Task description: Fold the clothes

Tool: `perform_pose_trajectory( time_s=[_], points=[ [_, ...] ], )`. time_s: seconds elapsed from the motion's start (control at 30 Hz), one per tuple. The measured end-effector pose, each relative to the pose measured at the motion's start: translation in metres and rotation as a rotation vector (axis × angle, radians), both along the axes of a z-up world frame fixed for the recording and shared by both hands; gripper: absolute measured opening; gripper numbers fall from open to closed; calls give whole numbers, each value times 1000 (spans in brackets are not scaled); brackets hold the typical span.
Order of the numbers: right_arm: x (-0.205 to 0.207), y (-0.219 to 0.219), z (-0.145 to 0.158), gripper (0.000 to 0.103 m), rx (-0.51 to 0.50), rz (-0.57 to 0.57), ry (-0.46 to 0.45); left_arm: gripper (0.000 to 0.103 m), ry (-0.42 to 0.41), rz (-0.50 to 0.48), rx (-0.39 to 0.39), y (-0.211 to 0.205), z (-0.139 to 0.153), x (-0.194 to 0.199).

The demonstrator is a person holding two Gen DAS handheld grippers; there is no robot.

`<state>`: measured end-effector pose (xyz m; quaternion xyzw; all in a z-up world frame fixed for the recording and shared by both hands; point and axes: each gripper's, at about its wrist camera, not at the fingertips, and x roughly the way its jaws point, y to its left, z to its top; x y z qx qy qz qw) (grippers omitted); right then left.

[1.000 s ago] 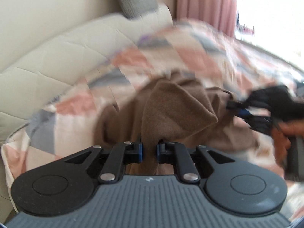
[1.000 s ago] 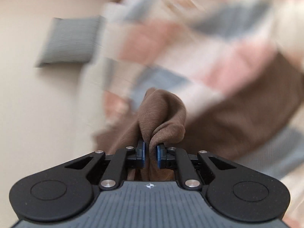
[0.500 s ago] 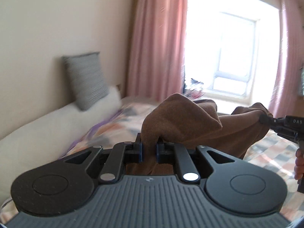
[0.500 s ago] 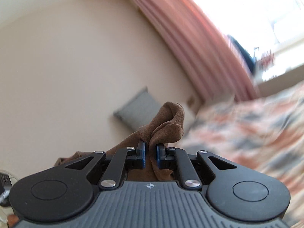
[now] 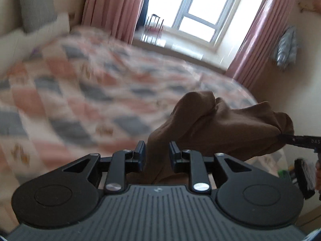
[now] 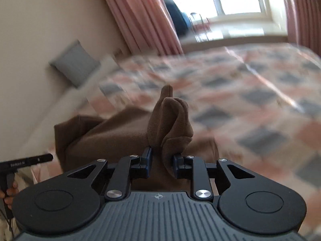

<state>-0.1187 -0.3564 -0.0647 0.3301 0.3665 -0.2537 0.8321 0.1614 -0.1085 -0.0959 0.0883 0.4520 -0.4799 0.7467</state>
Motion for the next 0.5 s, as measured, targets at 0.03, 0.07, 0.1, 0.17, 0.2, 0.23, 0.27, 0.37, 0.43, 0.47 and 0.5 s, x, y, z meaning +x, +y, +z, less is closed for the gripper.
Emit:
perform_pose_trajectory(
  time_s=[0.03,0.07,0.1,0.17,0.2,0.23,0.27,0.37,0.43,0.47,0.5],
  points=[
    [-22,9,-36,26,76,-22,112,20,62,19,89,6,-32,-9],
    [-46,17,-71,26,153,-48,201,20,114,29,161,13,-60,-15],
    [-72,25,-100,26,227,-82,267,20,159,36,224,21,-83,-19],
    [-114,39,-143,26,339,-154,354,20,198,27,306,22,-109,-28],
    [-130,45,-154,26,367,-184,363,20,190,14,324,15,-113,-30],
    [-139,46,-161,27,383,-214,366,22,177,-1,333,4,-115,-30],
    [-150,50,-162,29,388,-237,353,24,165,-22,331,-8,-116,-28],
    [-168,36,-169,49,357,-297,283,37,129,-110,299,-65,-115,-27],
    [-178,14,-177,49,309,-326,249,41,92,-184,275,-109,-122,-28],
    [-174,1,-185,49,292,-342,230,44,75,-213,268,-128,-128,-24],
    [-170,-10,-191,51,278,-356,205,45,68,-226,269,-146,-136,-18]
  ],
)
